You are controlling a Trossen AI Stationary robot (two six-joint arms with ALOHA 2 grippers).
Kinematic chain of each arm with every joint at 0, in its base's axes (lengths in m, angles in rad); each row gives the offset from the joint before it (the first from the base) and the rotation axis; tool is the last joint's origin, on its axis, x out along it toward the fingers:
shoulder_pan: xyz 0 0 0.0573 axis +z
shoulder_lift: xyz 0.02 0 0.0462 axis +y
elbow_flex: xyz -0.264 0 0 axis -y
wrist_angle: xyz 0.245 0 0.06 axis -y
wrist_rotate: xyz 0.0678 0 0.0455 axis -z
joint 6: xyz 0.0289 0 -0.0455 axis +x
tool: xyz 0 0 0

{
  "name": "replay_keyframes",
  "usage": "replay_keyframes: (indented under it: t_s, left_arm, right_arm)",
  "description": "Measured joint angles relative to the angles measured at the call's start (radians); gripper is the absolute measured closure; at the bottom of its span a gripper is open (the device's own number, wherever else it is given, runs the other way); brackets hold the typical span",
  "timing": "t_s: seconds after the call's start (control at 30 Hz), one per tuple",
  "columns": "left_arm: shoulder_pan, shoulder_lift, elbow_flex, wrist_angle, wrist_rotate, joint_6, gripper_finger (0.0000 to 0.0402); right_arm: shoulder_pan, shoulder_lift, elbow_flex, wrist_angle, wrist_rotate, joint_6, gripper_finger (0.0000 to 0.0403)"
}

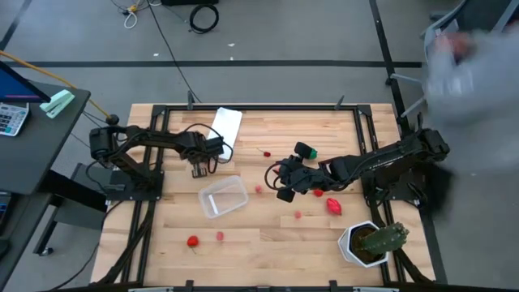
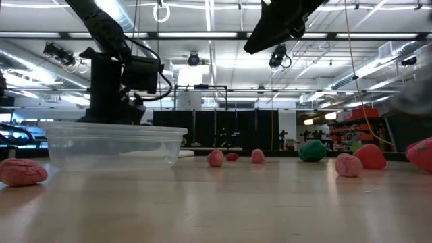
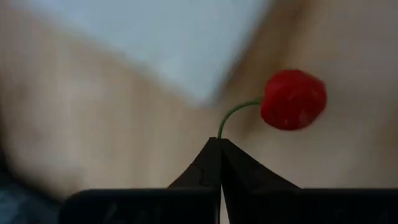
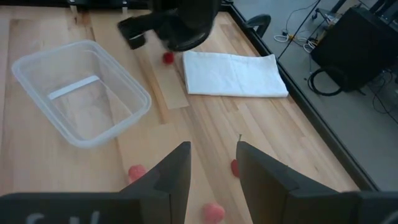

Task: Pick and placing Produce into tupperware
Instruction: Put the cherry into the transparent bin

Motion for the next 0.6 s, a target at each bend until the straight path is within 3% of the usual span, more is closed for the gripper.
replay_keyframes:
  t_s: [0.3, 0.47, 0.6]
  left_arm:
    - [-0.129, -0.101, 0.186, -0.252, -0.052, -0.188, 0.04]
    - [-0.278, -0.117, 0.345, -0.313, -0.001, -0.243, 0.04]
    - [-0.392, -0.117, 0.441, -0.32, 0.102, -0.288, 0.04]
  right_arm:
    - [0.0, 0.0, 0.0, -0.02, 0.0, 0.05, 0.0266]
    - [0.0, 0.0, 0.0, -0.027, 0.0, 0.051, 0.0266]
    - [0.0, 0.0, 0.0, -0.034, 0.0, 0.052, 0.0266]
